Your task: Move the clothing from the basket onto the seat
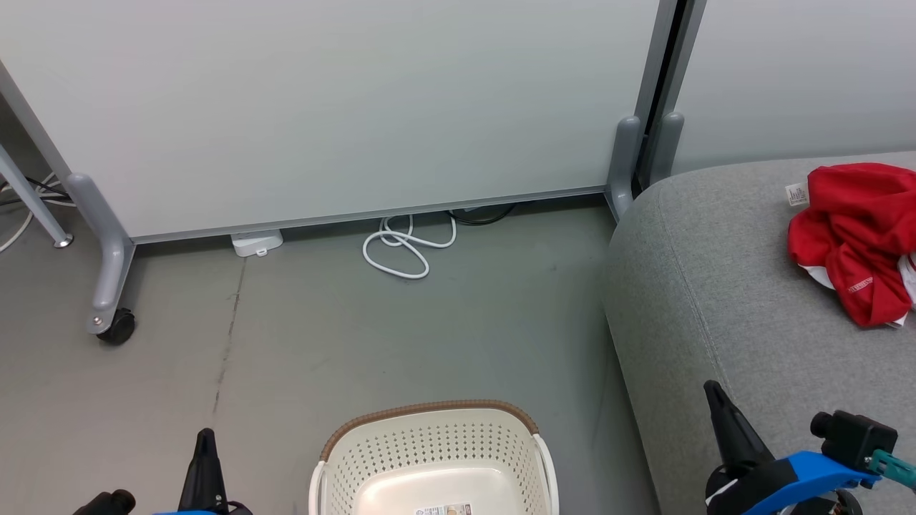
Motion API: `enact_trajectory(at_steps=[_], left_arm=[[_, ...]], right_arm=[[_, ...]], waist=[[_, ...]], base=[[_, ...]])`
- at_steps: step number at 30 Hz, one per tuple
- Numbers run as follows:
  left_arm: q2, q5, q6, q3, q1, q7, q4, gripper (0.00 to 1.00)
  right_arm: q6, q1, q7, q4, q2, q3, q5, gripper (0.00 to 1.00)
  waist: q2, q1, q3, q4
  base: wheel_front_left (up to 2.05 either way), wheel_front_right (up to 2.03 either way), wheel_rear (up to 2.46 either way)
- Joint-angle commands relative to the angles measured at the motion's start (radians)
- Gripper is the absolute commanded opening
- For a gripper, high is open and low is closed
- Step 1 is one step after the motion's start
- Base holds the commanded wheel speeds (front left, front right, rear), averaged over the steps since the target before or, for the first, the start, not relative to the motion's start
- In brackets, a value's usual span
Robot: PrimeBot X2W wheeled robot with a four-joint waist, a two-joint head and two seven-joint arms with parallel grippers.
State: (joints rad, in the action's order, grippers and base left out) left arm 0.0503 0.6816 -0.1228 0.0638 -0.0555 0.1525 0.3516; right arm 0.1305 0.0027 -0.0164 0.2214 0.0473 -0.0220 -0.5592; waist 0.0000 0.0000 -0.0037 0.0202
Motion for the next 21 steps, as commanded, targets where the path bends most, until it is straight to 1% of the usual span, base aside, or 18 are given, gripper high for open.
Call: enact_trajectory(at_steps=[1,21], left_arm=[[0.003,0.031,-0.002,0.009,0.035,-0.007,-0.019,0.0],[0.002,0.283,-0.004,0.02,0.075,-0.08,-0.045,0.0]], right_arm=[[0.0,-0.035,-0.002,-0.01,0.002,-0.005,-0.037,0.0],[0.0,-0.059,-0.029,-0.002,0.003,-0.03,-0.321,0.0]], waist=[[0.0,0.0,0.0,0.0],[0.0,0.0,0.001,-0.004]], base=[[0.0,0.0,0.0],[0.0,0.0,0.0]])
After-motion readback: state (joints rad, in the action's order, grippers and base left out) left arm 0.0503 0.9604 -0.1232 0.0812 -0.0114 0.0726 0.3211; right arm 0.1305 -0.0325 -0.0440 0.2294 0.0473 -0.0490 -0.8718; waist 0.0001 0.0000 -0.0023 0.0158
